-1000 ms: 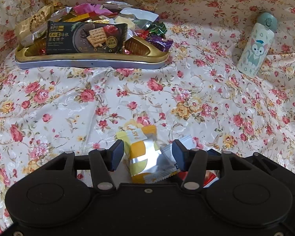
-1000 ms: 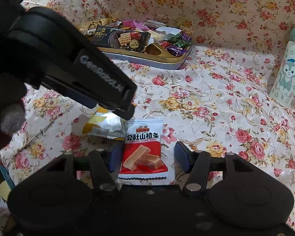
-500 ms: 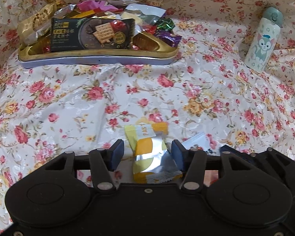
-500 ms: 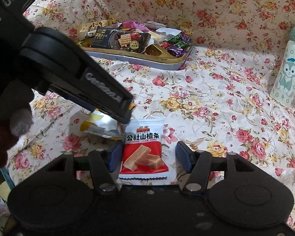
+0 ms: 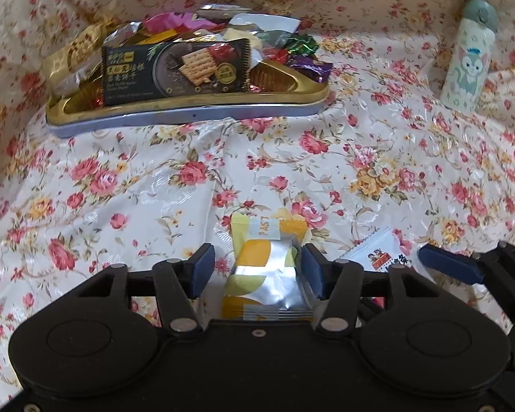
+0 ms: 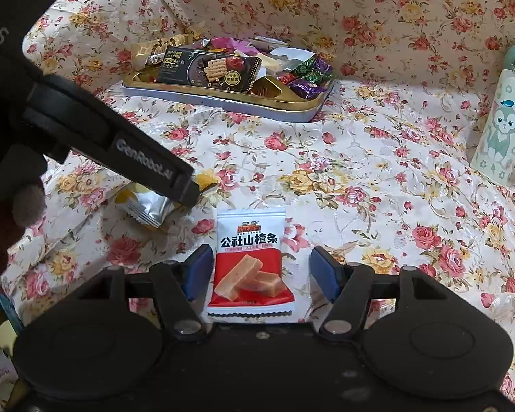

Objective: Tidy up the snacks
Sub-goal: 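Grasp red hawthorn-strip packet with right tool while left tool grasps yellow-silver packet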

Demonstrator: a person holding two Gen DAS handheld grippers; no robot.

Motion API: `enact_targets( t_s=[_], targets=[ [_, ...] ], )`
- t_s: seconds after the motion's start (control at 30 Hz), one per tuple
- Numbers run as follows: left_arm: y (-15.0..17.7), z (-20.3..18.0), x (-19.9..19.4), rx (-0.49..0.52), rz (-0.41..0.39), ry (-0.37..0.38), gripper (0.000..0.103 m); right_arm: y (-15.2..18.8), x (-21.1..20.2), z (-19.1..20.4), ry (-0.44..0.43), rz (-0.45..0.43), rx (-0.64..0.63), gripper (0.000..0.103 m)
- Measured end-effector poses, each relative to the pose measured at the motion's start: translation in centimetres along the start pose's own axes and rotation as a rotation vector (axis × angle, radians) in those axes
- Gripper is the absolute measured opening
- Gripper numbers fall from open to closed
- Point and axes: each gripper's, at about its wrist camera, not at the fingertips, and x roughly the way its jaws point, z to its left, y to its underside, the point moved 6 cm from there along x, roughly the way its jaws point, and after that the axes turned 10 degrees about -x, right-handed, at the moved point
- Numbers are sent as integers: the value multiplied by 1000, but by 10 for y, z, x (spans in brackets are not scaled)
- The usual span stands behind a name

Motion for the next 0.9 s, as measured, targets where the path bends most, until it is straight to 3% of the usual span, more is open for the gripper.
enact_targets(
  t_s=[0.3, 0.47, 0.7, 0.9],
  targets=[
    [2, -2, -1, 38, -14, 13, 63, 0, 0, 0, 1, 3, 2, 66],
    [4, 1, -4, 39, -38, 7, 56, -1, -2, 1, 8, 8, 13, 63],
    [2, 10, -5, 11, -41, 26, 49, -2, -6, 8, 5, 14, -3, 43],
    [3, 12, -8, 0, -35, 32, 47, -3, -9, 10, 11, 29, 3, 38]
  ],
)
